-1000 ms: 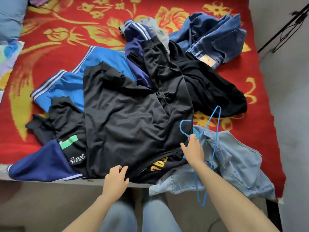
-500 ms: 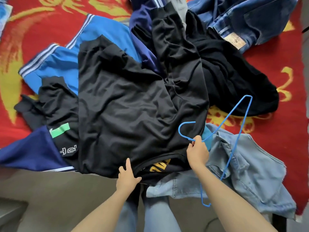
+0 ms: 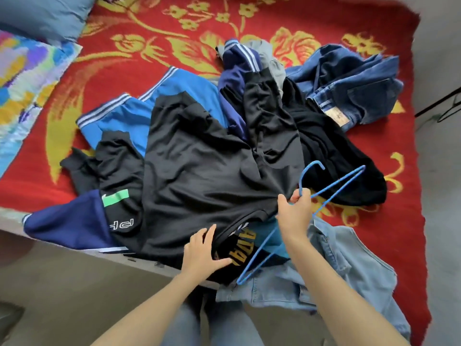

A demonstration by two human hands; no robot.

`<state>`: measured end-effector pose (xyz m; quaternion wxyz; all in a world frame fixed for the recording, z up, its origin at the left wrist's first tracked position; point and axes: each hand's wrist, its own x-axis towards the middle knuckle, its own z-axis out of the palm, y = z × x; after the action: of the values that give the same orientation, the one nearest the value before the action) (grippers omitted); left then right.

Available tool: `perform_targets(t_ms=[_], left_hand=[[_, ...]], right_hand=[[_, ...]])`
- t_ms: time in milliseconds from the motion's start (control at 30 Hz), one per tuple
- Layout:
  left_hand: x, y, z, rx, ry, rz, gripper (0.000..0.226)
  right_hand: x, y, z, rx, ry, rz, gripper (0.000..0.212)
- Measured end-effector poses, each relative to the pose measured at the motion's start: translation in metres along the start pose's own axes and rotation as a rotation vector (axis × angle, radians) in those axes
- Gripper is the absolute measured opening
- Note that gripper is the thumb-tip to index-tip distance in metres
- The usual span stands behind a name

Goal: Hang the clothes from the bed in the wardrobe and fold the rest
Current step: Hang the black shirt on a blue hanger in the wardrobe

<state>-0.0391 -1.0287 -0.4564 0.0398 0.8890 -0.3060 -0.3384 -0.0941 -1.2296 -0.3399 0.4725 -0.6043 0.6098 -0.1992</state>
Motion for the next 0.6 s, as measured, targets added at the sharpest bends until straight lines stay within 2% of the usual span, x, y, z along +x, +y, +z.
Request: perform_targets(t_ms=[100,167,267,367,467,533,600], left_hand=[[-0.011,0.027,-0.020,0.049,0.218,-0.051,0.099],[-0.016,0.039,-0.044,-0.014,0.355,-0.214,0.087],[-0.019,0.039,-0.083,-0.100,0.431,-0.371,0.062],[-0.026,0.021,-0.124,-0.177,0.523,-0.347,0.033],[-0.041,-0.009,-0.172,-0.490,0.687,-0.308,0.021],[-0.058,-0.033,-0.210,-0.693,0.792,-0.207,0.019],[-0.073,-0.054,-0.252,-0.762,0.866,-0.025,0.019]], right_hand=[[-0.019,-0.059,0.002,0.100,-0.052,-0.169,0.040],[-0.034,-0.098,0.000,0.169,-0.081,-0.272,0.041],[-0.054,-0.150,-0.004,0.245,-0.111,-0.420,0.041],[-0.066,-0.186,-0.011,0.272,-0.118,-0.546,0.042],[-0.067,-0.215,-0.021,0.246,-0.063,-0.614,0.042],[-0.064,-0.230,-0.029,0.228,-0.011,-0.651,0.042],[-0.061,-0.247,-0.035,0.240,0.050,-0.688,0.043]])
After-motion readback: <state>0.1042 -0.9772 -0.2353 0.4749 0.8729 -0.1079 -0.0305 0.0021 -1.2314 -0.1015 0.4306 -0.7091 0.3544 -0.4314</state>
